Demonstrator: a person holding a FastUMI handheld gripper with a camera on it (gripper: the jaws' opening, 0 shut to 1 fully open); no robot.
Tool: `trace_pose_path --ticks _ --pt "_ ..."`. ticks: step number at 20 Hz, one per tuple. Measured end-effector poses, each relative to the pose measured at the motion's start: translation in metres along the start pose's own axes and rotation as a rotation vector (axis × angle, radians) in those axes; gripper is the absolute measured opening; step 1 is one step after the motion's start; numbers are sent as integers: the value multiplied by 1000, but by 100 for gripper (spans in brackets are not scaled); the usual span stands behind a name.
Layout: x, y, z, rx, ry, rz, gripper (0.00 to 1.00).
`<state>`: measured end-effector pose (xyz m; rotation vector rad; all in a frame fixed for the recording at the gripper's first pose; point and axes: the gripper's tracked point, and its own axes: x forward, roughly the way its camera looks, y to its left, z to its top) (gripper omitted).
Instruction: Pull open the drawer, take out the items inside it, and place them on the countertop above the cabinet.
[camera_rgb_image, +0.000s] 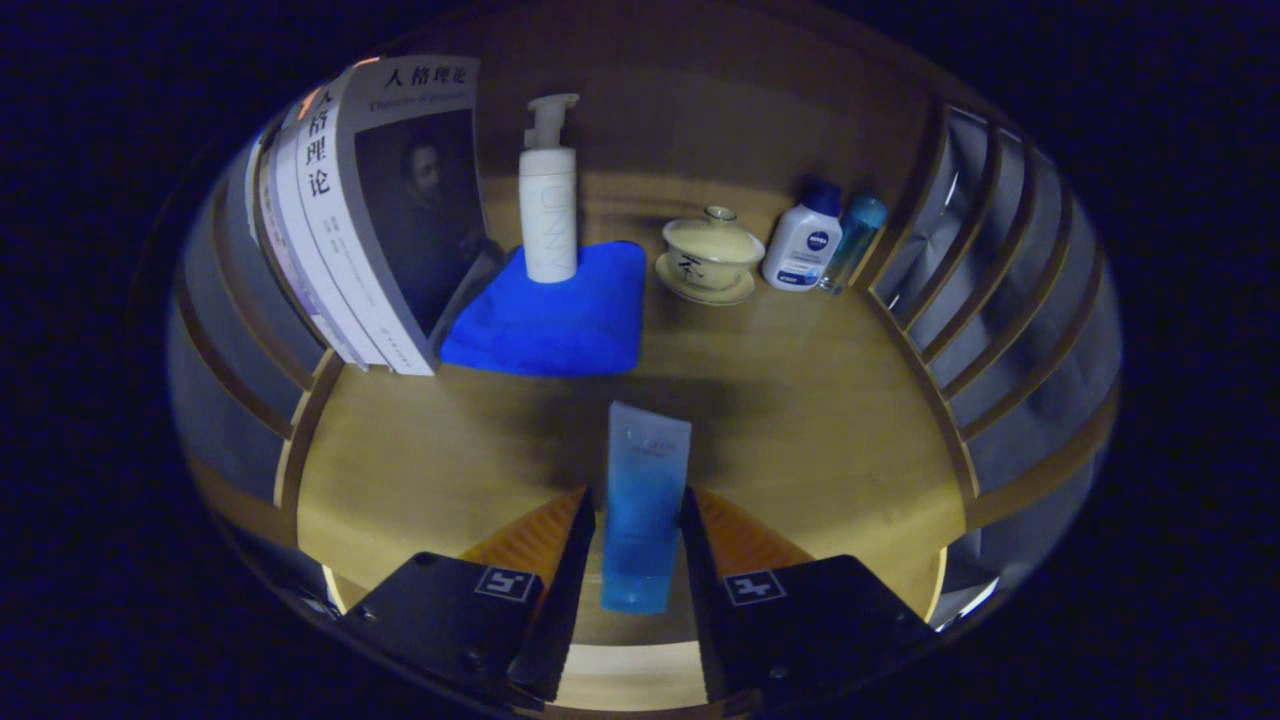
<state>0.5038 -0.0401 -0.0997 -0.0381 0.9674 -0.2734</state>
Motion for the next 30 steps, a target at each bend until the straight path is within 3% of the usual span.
trace_pose_path --ticks 7,14,17,19,23,30 --pt "-58 3 -14 23 -56 91 55" --pt "-136 -2 -55 -12 -173 177 61" --pt "-170 -6 -84 -2 -252 228 84" --pt "-190 -10 -107 -2 -306 266 84" --pt "-211 -26 -161 -1 -364 312 99" --pt "-219 -45 -231 -17 -488 313 98"
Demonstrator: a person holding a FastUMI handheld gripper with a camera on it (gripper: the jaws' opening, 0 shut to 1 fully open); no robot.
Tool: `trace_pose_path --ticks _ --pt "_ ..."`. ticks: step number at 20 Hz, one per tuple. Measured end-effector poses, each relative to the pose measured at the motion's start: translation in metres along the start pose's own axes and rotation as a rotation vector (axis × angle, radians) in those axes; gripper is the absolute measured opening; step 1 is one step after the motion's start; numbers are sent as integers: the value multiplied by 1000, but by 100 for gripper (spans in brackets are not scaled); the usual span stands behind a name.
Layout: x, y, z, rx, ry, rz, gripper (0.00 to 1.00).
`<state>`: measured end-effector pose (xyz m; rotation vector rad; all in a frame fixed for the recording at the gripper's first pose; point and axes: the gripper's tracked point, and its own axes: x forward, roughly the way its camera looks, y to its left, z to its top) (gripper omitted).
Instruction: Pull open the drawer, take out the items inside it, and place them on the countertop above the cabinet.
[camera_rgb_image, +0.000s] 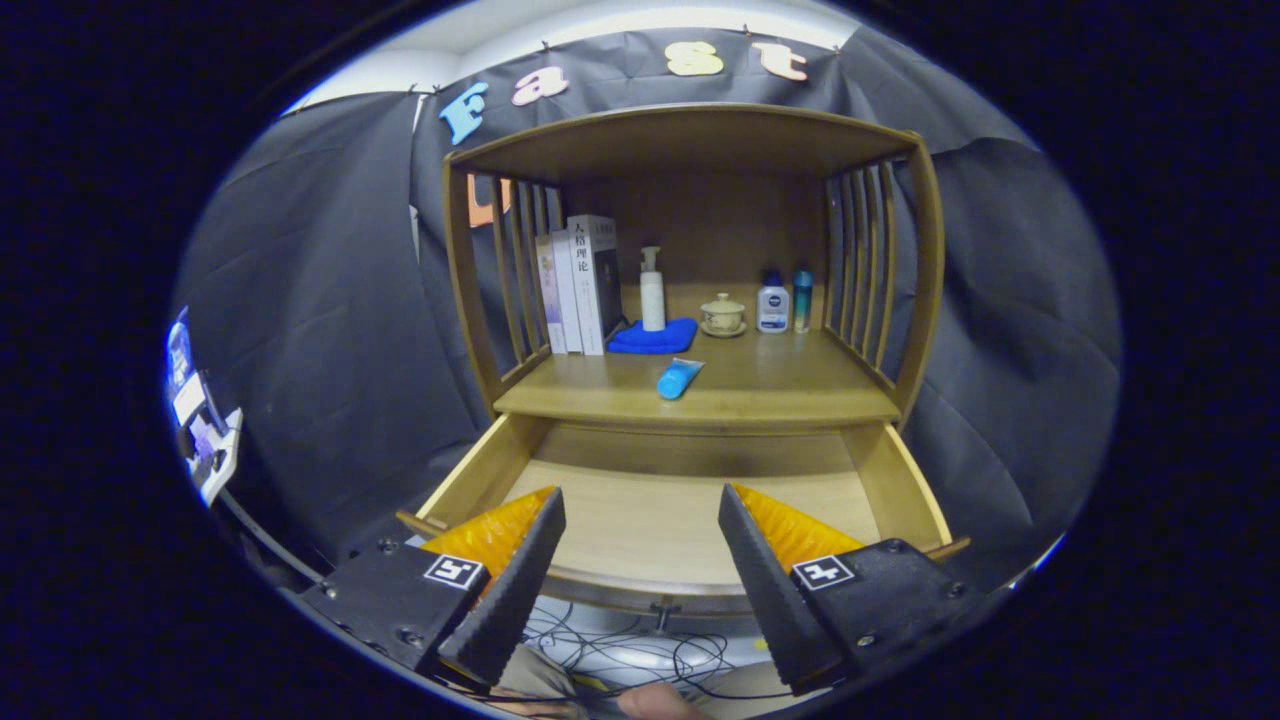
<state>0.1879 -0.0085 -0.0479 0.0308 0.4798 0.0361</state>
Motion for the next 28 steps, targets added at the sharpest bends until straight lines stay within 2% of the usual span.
trace_pose_path --ticks 8,10,15,22,28 --pt "-8 -12 -71 -22 -183 -95 97" --pt "1 -19 -90 -22 -184 -126 97" --pt "30 -21 -131 -24 -155 -135 97" --pt "53 -28 -134 26 -184 -192 97" --pt "56 -18 -135 5 -215 -196 98"
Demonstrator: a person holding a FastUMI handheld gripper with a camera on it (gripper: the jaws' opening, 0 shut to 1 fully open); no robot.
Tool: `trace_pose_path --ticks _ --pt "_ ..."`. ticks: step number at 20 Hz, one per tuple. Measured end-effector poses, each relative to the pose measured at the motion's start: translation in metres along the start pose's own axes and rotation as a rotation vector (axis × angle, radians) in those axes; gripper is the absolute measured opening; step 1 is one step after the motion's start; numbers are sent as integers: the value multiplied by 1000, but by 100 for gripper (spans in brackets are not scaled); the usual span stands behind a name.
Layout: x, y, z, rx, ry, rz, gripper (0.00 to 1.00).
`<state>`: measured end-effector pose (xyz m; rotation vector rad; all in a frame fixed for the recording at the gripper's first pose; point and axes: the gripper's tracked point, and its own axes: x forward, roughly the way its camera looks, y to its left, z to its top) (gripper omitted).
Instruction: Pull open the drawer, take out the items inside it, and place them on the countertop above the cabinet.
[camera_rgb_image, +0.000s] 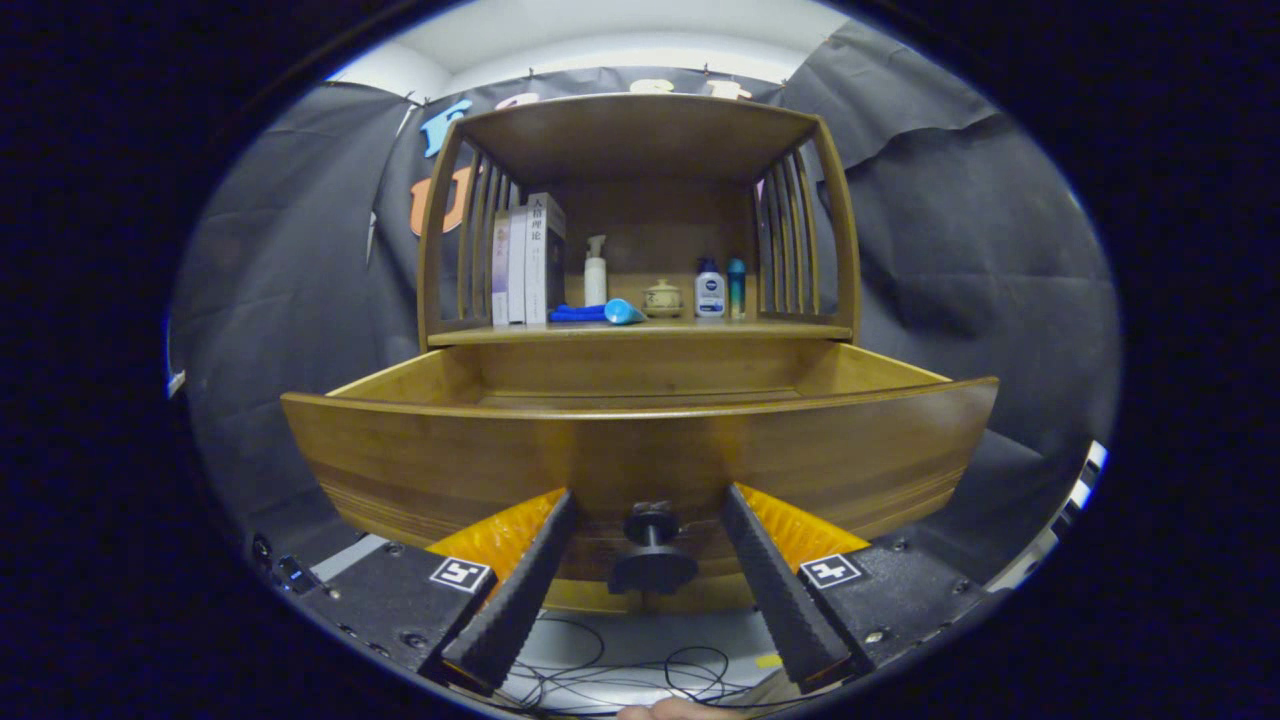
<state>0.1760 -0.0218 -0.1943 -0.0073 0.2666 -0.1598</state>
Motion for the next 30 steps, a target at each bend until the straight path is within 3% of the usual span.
trace_pose_path --ticks 10,30 --pt "28 -2 10 -19 26 7 98" --pt "139 4 50 -60 30 -11 99"
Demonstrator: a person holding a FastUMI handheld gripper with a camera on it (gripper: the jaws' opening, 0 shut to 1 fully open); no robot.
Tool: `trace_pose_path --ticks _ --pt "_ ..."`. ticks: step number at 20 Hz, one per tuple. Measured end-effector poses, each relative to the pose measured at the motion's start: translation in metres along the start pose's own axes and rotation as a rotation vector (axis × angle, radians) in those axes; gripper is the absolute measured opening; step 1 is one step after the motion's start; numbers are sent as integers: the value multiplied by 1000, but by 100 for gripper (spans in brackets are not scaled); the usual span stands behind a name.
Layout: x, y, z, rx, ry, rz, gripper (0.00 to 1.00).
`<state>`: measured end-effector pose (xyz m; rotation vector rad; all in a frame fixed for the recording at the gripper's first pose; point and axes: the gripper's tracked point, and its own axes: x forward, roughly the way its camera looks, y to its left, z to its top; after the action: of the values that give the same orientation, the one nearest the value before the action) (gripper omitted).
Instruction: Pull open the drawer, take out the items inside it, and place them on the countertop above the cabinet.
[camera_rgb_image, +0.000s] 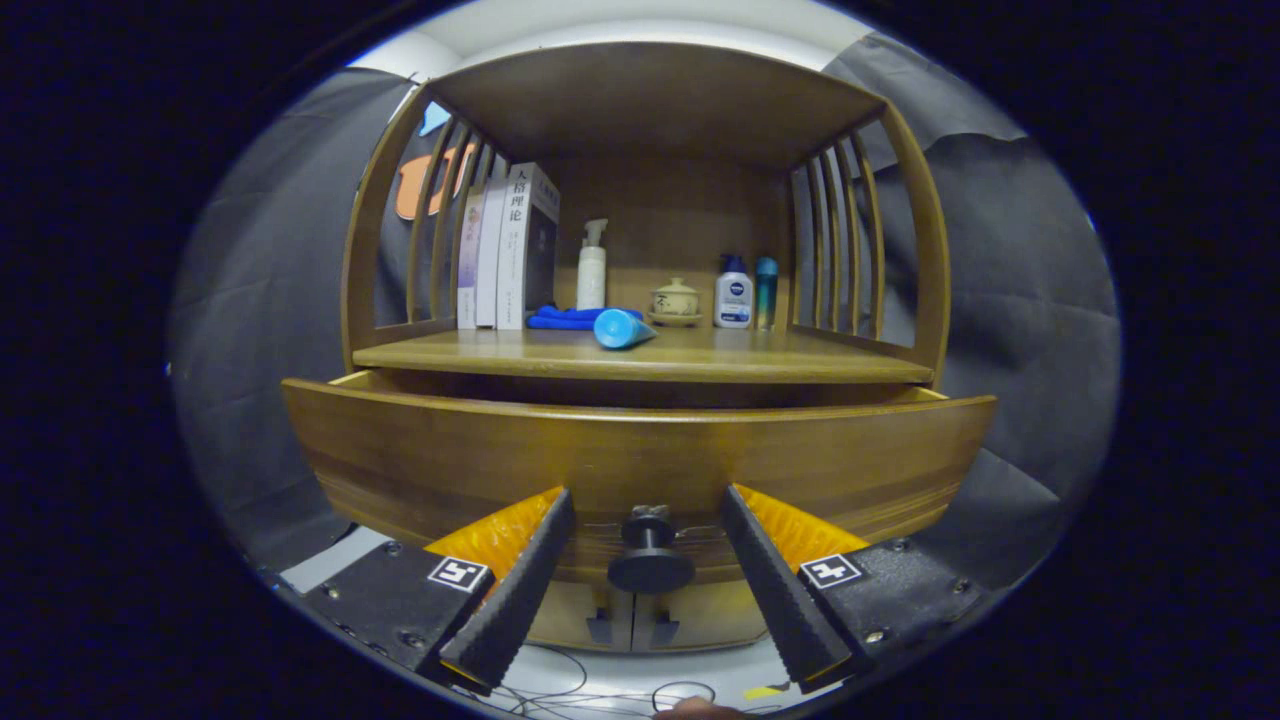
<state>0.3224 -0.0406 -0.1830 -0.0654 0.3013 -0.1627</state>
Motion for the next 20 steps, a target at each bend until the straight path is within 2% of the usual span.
trace_pose_path --ticks 11,16,20 --pt "64 2 12 -22 -7 -19 99" --pt "59 -3 15 -41 2 -19 99" --pt "46 -15 40 -14 -28 -12 100"
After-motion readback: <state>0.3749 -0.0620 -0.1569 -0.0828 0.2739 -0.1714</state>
